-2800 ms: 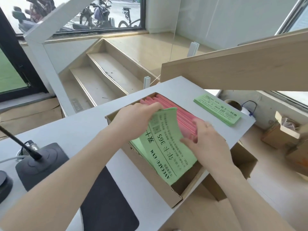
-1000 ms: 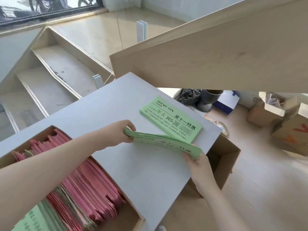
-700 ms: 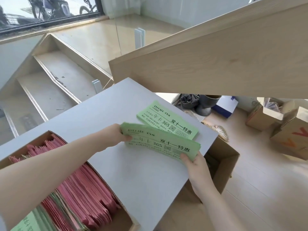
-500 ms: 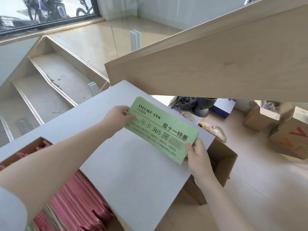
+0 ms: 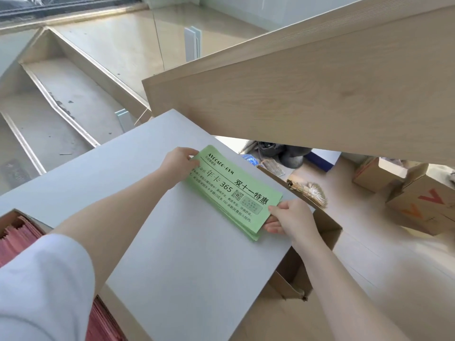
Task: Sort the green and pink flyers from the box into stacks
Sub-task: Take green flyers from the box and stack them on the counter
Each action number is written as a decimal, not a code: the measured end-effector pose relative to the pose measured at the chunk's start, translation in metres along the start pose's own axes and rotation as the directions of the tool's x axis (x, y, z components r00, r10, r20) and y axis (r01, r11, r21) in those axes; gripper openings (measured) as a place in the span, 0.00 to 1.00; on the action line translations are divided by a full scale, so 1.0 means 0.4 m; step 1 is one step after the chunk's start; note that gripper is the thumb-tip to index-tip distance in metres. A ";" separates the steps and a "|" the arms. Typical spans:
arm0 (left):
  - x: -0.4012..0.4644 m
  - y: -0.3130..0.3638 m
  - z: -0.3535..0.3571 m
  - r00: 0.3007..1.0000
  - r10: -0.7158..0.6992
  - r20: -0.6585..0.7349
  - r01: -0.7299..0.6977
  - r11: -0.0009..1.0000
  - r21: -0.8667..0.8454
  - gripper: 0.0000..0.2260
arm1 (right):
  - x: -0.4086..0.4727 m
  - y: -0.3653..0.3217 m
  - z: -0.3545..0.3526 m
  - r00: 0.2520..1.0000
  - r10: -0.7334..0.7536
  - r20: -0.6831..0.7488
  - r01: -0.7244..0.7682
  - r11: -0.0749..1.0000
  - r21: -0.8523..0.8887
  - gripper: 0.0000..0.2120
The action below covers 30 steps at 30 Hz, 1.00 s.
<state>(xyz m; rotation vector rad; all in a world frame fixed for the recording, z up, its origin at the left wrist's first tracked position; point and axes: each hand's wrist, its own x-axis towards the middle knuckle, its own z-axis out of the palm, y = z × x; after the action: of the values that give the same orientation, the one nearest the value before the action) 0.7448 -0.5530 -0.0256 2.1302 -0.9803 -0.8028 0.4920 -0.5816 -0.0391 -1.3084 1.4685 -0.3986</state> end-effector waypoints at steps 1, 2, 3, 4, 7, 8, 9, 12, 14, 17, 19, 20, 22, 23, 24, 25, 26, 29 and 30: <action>0.002 -0.004 0.001 1.000 0.000 -0.007 0.000 1.000 -0.002 0.12 | -0.001 -0.002 -0.005 1.000 0.007 0.004 -0.006 0.999 -0.043 0.09; 0.004 -0.006 0.002 1.000 -0.001 -0.011 0.001 1.000 -0.007 0.12 | 0.000 -0.003 -0.008 1.000 0.009 0.007 -0.009 0.996 -0.090 0.10; 0.005 -0.008 0.002 1.000 -0.001 -0.010 0.001 1.000 -0.010 0.12 | 0.000 -0.002 -0.011 1.000 0.004 0.007 -0.003 0.989 -0.148 0.11; 0.006 -0.008 0.004 1.000 0.000 -0.004 0.000 1.000 -0.010 0.12 | -0.003 -0.001 -0.012 1.000 -0.009 0.004 0.009 0.976 -0.218 0.12; 0.005 -0.015 0.012 1.000 0.007 0.008 -0.007 1.000 -0.004 0.12 | -0.014 0.008 -0.011 0.999 -0.042 -0.017 0.035 0.949 -0.313 0.14; 0.004 -0.016 0.014 1.000 0.008 0.007 -0.008 1.000 -0.001 0.12 | -0.016 0.011 -0.008 0.999 -0.038 -0.015 0.032 0.959 -0.281 0.12; 0.003 -0.017 0.016 1.000 0.006 0.004 -0.006 1.000 0.003 0.12 | -0.017 0.013 -0.005 0.999 -0.030 -0.021 0.025 0.975 -0.221 0.09; 0.007 -0.023 0.022 1.000 -0.003 0.016 0.003 0.999 0.052 0.10 | -0.017 0.014 -0.001 0.998 -0.011 -0.066 0.005 0.996 -0.088 0.06; 0.007 -0.018 0.024 0.999 -0.008 0.044 0.002 0.993 0.121 0.11 | -0.019 0.017 0.001 0.996 -0.035 -0.083 0.030 0.998 -0.062 0.11; 0.006 0.001 0.020 0.999 0.001 0.053 -0.013 0.975 0.221 0.11 | -0.027 0.013 0.009 0.991 -0.122 -0.052 0.113 0.982 -0.154 0.26; -0.001 0.012 0.015 0.999 -0.010 0.052 -0.003 0.967 0.257 0.11 | -0.035 0.010 0.014 0.989 -0.145 -0.006 0.141 0.969 -0.200 0.29; -0.007 0.014 0.011 0.998 -0.025 0.057 0.009 0.966 0.258 0.14 | -0.042 0.008 0.013 0.992 -0.128 0.013 0.128 0.968 -0.218 0.28; -0.032 0.019 -0.004 0.996 -0.035 0.082 0.011 0.963 0.269 0.21 | -0.063 -0.005 0.002 0.990 -0.133 0.044 0.140 0.910 -0.390 0.24; -0.051 0.024 -0.018 0.996 -0.013 0.090 -0.014 0.956 0.294 0.23 | -0.076 -0.015 -0.007 0.986 -0.165 0.032 0.156 0.834 -0.529 0.23; -0.075 0.034 -0.038 0.995 0.023 0.096 -0.054 0.943 0.327 0.23 | -0.093 -0.030 -0.015 0.975 -0.220 0.005 0.176 0.765 -0.620 0.22; -0.106 0.045 -0.062 0.993 0.065 0.100 -0.097 0.931 0.351 0.21 | -0.114 -0.049 -0.018 0.959 -0.283 -0.005 0.213 0.735 -0.643 0.21; -0.144 0.055 -0.092 0.989 0.110 0.101 -0.140 0.922 0.362 0.19 | -0.141 -0.072 -0.012 0.937 -0.347 0.027 0.292 0.741 -0.605 0.19; -0.300 0.059 -0.200 0.970 0.238 0.049 -0.240 0.903 0.356 0.14 | -0.265 -0.151 0.058 0.796 -0.537 0.280 0.602 0.748 -0.278 0.06; -0.363 0.047 -0.239 0.958 0.287 0.004 -0.271 0.899 0.345 0.14 | -0.316 -0.174 0.089 0.720 -0.588 0.368 0.674 0.719 -0.169 0.04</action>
<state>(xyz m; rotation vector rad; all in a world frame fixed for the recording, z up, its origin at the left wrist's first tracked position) 0.7304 -0.4168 0.0830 2.2077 -1.4484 -0.4612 0.5338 -0.4829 0.0639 -2.0326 0.7984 -0.4154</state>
